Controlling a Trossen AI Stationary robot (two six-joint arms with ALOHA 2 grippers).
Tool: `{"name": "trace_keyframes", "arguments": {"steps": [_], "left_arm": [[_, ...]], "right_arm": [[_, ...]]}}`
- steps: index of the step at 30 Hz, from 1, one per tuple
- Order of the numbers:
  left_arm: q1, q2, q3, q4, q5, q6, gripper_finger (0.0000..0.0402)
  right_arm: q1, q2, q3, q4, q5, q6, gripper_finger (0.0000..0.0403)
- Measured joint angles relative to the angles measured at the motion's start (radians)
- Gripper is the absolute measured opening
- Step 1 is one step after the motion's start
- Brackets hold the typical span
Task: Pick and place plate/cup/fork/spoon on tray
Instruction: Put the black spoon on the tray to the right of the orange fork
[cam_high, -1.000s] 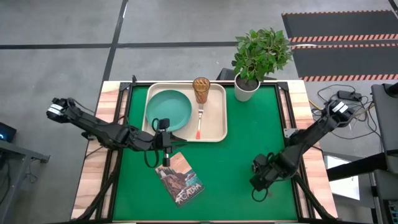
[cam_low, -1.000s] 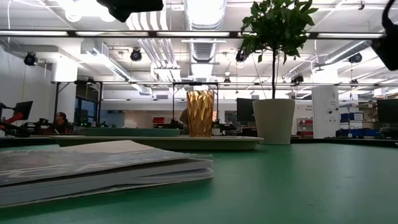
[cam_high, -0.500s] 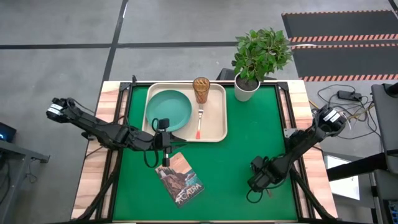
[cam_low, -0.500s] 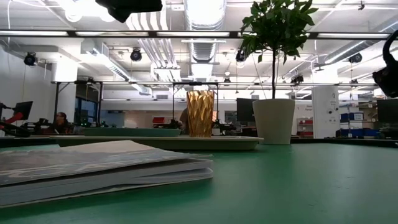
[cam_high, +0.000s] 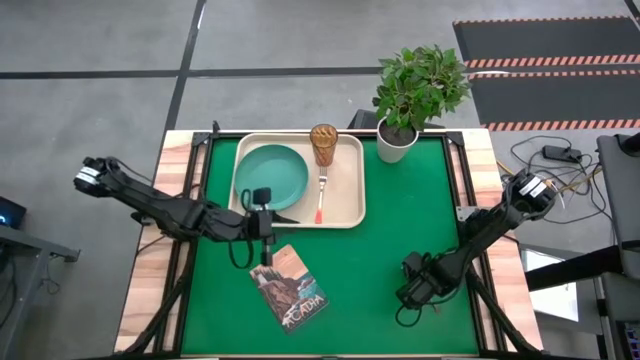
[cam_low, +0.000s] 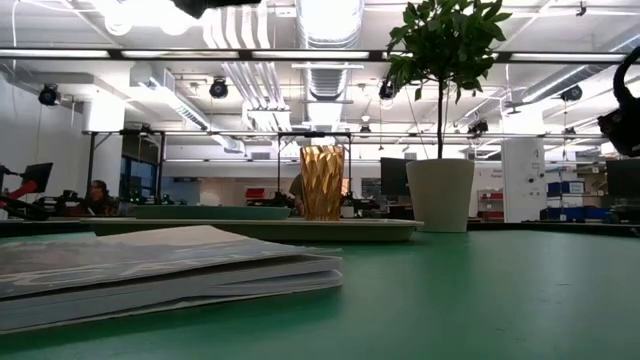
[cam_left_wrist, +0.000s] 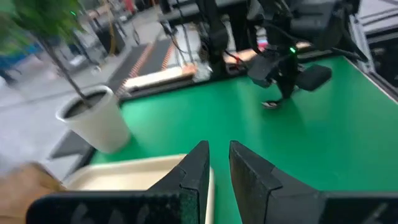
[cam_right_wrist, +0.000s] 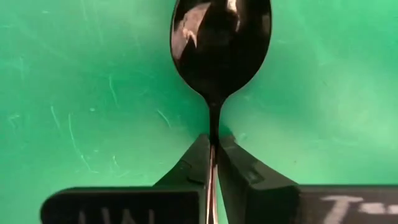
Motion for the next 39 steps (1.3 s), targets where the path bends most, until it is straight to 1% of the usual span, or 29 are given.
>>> {"name": "trace_keyframes", "arguments": {"steps": [4, 6, 7, 12, 14, 20, 25, 30, 34, 39], "left_arm": [[0.000, -0.046, 0.003, 0.007, -0.016, 0.071, 0.0044], [0.000, -0.071, -0.014, 0.002, -0.016, 0.077, 0.0044], [0.000, -0.083, -0.022, -0.001, -0.015, 0.078, 0.0044], [0.000, -0.141, -0.065, 0.003, -0.013, 0.079, 0.0044], [0.000, -0.157, -0.080, 0.000, -0.013, 0.080, 0.0044], [0.000, -0.200, -0.090, 0.001, -0.012, 0.079, 0.0044], [0.000, -0.214, -0.091, 0.001, -0.011, 0.079, 0.0044], [0.001, -0.214, -0.091, 0.001, -0.011, 0.080, 0.0044], [0.001, -0.212, -0.091, -0.001, -0.009, 0.099, 0.0044], [0.001, -0.212, -0.091, -0.047, -0.009, 0.096, 0.0044]], "right_arm": [[-0.006, -0.045, 0.051, -0.030, 0.001, 0.052, 0.0010], [-0.019, -0.070, 0.091, -0.039, 0.002, 0.093, 0.0010], [-0.029, -0.076, 0.113, -0.043, 0.015, 0.111, 0.0010], [-0.104, -0.070, 0.266, -0.051, 0.155, 0.121, 0.0009], [-0.156, -0.054, 0.331, -0.061, 0.186, 0.085, 0.0010], [-0.322, 0.013, 0.504, -0.065, 0.193, -0.158, 0.0011], [-0.456, 0.072, 0.607, -0.070, 0.164, -0.320, 0.0011], [-0.602, 0.145, 0.696, -0.072, 0.061, -0.444, 0.0011], [-0.701, 0.221, 0.758, -0.100, -0.019, -0.477, 0.0011], [-0.782, 0.308, 0.840, -0.227, -0.023, -0.500, 0.0011]]}}
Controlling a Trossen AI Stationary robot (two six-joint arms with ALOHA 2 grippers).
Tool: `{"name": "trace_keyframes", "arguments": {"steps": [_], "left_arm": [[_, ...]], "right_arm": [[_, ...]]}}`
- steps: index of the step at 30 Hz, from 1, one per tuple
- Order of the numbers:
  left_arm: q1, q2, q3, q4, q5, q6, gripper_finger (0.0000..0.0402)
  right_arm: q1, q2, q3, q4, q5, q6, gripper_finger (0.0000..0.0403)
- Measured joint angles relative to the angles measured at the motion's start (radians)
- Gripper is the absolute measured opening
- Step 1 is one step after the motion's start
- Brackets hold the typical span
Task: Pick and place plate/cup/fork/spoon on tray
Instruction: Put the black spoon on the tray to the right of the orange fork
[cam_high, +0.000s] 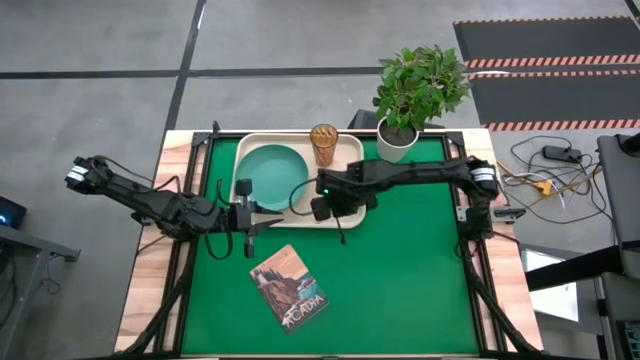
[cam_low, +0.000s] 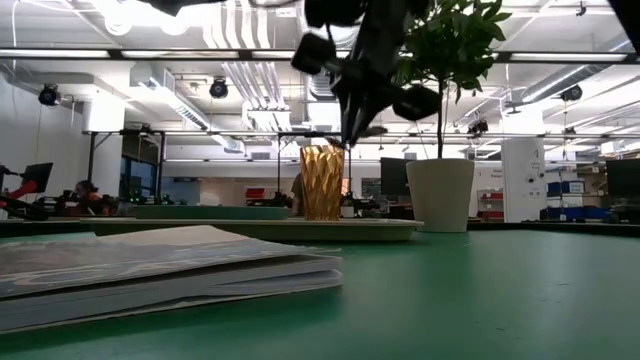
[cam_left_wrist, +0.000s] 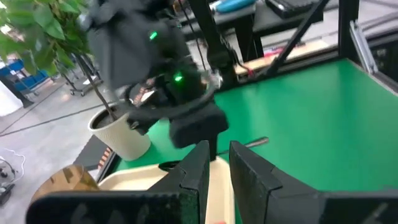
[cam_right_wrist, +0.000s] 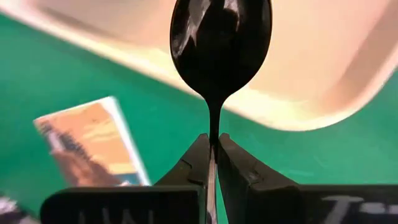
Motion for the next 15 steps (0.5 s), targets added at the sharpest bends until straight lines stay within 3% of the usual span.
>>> {"name": "trace_keyframes", "arguments": {"steps": [8, 15], "left_arm": [[-0.001, 0.000, 0.000, -0.082, 0.000, -0.001, 0.0044], [-0.001, -0.014, 0.000, -0.082, 0.000, 0.000, 0.0044]], "right_arm": [[-0.078, 0.105, 0.118, -0.101, -0.001, -0.013, 0.0011], [-0.138, 0.179, 0.138, -0.104, 0.048, 0.015, 0.0011]]}}
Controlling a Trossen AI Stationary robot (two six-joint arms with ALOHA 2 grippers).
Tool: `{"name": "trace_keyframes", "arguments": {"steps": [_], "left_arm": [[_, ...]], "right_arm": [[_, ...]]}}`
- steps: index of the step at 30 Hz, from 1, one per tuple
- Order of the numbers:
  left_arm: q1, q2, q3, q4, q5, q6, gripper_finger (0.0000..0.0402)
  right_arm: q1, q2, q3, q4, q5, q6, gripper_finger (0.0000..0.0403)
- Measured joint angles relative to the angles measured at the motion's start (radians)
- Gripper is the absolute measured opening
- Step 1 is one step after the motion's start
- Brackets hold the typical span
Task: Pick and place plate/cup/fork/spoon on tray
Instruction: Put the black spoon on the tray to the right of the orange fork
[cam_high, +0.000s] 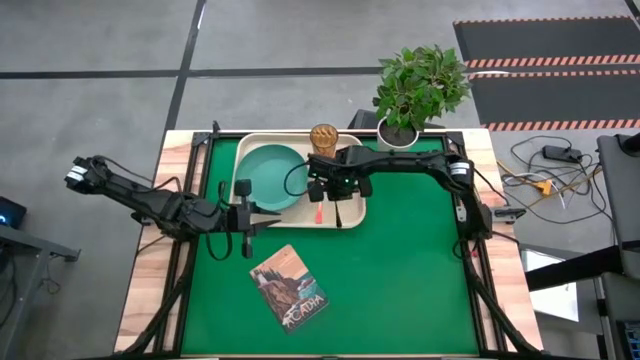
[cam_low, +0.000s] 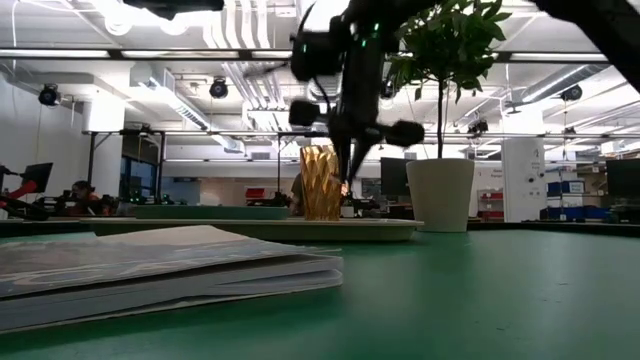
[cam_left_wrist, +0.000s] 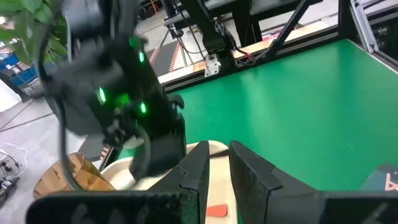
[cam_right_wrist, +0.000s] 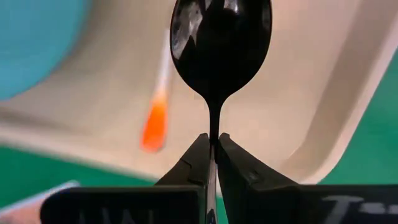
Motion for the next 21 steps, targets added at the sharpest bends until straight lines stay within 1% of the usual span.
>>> {"name": "trace_keyframes", "arguments": {"steps": [7, 11, 21], "left_arm": [[-0.001, -0.021, 0.001, -0.005, -0.001, -0.001, 0.0044], [-0.001, -0.023, -0.002, -0.008, -0.002, -0.001, 0.0044], [-0.001, -0.023, -0.003, -0.026, -0.003, -0.001, 0.0044]], "right_arm": [[-0.055, 0.058, -0.006, -0.004, 0.007, 0.014, 0.0011], [-0.079, 0.072, -0.006, 0.013, 0.040, 0.013, 0.0011], [-0.086, 0.074, -0.025, 0.020, 0.109, 0.021, 0.0011]]}}
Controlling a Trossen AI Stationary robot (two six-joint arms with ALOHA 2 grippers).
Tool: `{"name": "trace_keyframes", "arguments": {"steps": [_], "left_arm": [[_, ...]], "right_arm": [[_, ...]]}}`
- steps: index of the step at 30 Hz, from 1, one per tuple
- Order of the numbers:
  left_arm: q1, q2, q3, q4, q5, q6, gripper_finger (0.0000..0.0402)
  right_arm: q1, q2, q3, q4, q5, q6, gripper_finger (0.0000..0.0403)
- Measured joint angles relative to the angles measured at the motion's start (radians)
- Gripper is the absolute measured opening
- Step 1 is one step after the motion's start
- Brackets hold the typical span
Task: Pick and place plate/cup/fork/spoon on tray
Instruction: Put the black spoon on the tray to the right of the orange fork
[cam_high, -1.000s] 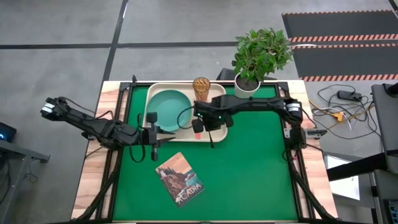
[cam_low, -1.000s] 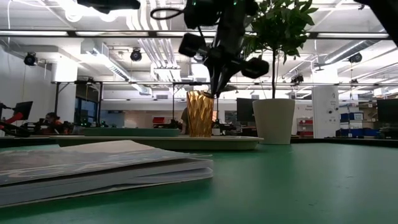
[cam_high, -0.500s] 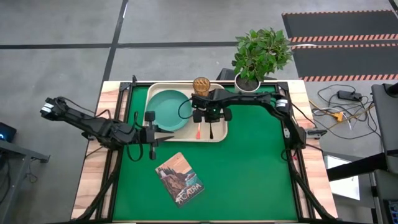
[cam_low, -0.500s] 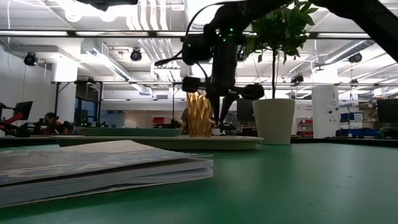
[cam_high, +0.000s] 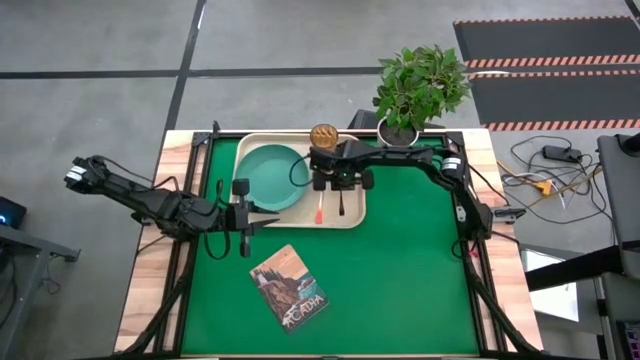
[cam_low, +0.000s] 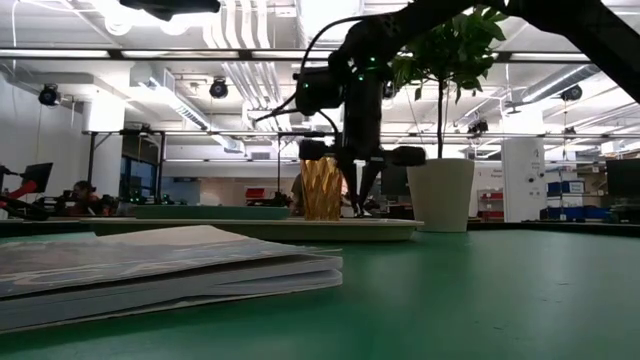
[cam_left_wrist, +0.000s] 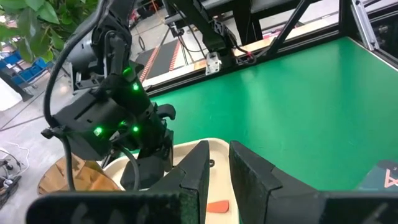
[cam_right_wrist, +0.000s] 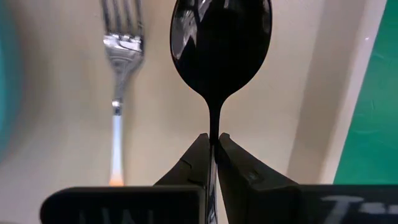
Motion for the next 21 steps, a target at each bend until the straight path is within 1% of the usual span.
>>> {"name": "trace_keyframes", "arguments": {"steps": [4, 7, 13, 21], "left_arm": [[0.000, 0.000, 0.000, 0.000, 0.000, 0.000, 0.0044], [0.000, 0.000, 0.000, 0.000, 0.000, 0.000, 0.0044], [0.000, 0.000, 0.000, 0.001, 0.000, 0.000, 0.0044], [0.000, 0.000, 0.000, 0.002, 0.000, 0.000, 0.0044]], "right_arm": [[0.001, 0.005, -0.013, 0.000, 0.005, -0.001, 0.0011], [0.004, 0.013, -0.013, 0.002, 0.028, -0.004, 0.0012], [0.006, 0.045, -0.013, 0.012, 0.028, -0.013, 0.0013], [0.006, 0.048, -0.013, 0.019, 0.041, -0.064, 0.0013]]}}
